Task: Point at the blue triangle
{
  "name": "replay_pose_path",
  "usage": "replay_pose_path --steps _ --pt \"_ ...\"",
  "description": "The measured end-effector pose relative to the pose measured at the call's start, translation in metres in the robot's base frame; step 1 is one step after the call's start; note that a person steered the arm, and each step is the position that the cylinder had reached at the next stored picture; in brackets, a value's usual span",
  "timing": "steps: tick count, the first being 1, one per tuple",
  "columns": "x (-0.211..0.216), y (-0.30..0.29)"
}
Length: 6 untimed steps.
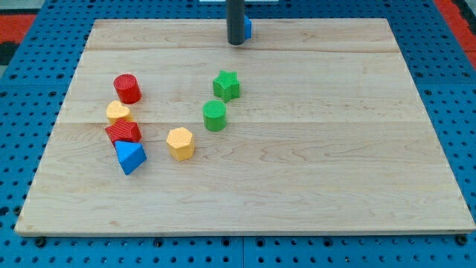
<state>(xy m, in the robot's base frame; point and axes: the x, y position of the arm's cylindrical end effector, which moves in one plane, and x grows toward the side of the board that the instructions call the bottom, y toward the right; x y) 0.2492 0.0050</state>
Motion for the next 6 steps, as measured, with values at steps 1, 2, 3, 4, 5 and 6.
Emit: replay_pose_path --steps 1,2,3,4,5,6 --pt "0.051 0.005" --pt "0.115 0.040" --pt "0.200 0.058" --pt "0.289 -0.014" --pt "0.340 -0.124" --pt "0.336 -0.181"
